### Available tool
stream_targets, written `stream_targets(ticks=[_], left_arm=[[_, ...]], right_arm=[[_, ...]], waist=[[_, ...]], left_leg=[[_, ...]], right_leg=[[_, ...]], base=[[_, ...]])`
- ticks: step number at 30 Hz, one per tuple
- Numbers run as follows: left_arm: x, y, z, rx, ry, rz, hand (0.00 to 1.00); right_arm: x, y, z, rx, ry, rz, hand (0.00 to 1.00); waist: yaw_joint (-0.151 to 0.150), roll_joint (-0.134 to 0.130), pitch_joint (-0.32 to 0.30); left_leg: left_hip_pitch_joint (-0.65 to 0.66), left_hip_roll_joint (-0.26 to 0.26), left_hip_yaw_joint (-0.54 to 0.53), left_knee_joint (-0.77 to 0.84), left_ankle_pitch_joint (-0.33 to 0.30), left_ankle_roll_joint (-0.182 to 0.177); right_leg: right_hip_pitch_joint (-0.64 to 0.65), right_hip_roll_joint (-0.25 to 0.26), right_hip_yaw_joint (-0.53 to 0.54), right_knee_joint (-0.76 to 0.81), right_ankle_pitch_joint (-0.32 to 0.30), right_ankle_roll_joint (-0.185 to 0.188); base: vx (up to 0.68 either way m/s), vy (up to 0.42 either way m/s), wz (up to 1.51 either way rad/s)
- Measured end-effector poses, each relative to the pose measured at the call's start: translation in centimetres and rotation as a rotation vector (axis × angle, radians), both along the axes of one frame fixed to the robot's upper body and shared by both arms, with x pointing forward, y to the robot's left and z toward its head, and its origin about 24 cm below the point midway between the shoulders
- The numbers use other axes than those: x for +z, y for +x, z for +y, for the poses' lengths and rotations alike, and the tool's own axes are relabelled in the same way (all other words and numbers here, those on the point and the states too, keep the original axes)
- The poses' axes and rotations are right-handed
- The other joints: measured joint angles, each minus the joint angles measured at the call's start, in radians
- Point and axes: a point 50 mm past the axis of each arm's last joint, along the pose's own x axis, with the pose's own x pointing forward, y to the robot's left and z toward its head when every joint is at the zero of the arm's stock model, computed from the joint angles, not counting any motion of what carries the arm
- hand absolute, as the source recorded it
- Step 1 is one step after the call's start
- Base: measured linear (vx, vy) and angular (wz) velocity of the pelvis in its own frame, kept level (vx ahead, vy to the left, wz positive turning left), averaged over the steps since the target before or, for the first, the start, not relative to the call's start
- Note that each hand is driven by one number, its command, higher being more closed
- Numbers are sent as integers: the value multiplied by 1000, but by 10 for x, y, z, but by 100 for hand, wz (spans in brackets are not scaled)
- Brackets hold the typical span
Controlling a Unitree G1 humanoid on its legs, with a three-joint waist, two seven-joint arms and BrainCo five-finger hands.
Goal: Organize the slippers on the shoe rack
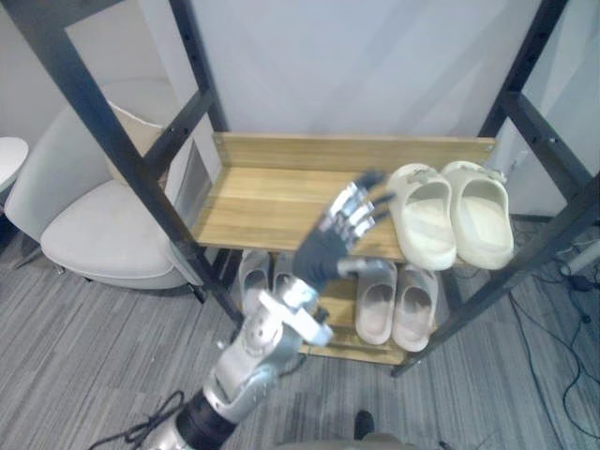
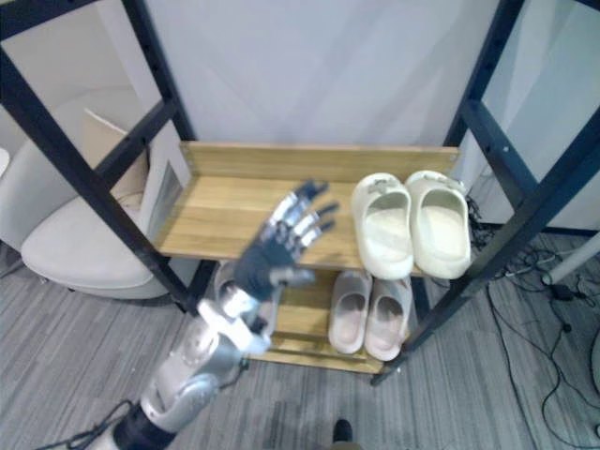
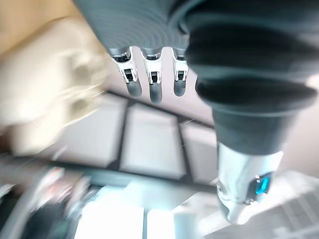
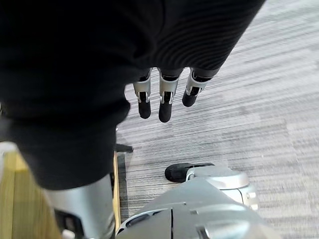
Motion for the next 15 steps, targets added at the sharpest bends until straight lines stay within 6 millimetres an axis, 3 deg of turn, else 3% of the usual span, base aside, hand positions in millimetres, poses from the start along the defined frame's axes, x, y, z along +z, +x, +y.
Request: stream_targets(ticks=[1,4,6,7,9,12,15], left_arm=[[-29,-5,1,-20,76,98,0],[-81,-10,11,-24,225,277,0],[-120,-15,24,4,373,377,0],[-148,-20,39,40,497,451,0],[-165,-24,50,70,565,505,0],[-203,-30,86,213,712,675,0],[-235,-50,117,326,903,825,0]], right_arm=[[0,-1,-1,5,1,4,0],[0,1,-2,23,-2,2,0],[1,3,-3,39,-5,2,0],[1,4,-2,45,-5,2,0],[0,4,-1,48,-3,4,0],[-1,3,3,48,5,7,0],[-2,3,8,34,2,10,0]], waist=[[1,3,-4],[1,6,-6],[1,3,-5],[2,-1,-4],[3,-5,-5],[5,-20,-5],[6,-31,-4]], left_leg=[[1,1,0,2,0,-1],[1,3,1,6,-2,-3],[1,6,2,6,-4,-6],[0,9,3,6,-9,-14],[0,13,4,7,-12,-19],[1,23,3,8,-13,-25],[9,34,2,5,-8,-27]], right_leg=[[2,1,0,0,0,-2],[2,3,0,-1,-2,-4],[2,5,0,-4,-2,-5],[2,8,0,-7,-4,-3],[2,11,0,-7,-6,-4],[3,21,-1,-8,-10,-11],[8,32,-1,-7,-11,-24]], base=[[0,0,0],[-16,-6,-1],[-48,-21,-3],[-37,-16,-2],[-19,-11,-1],[1,-37,-1],[38,-28,0]])
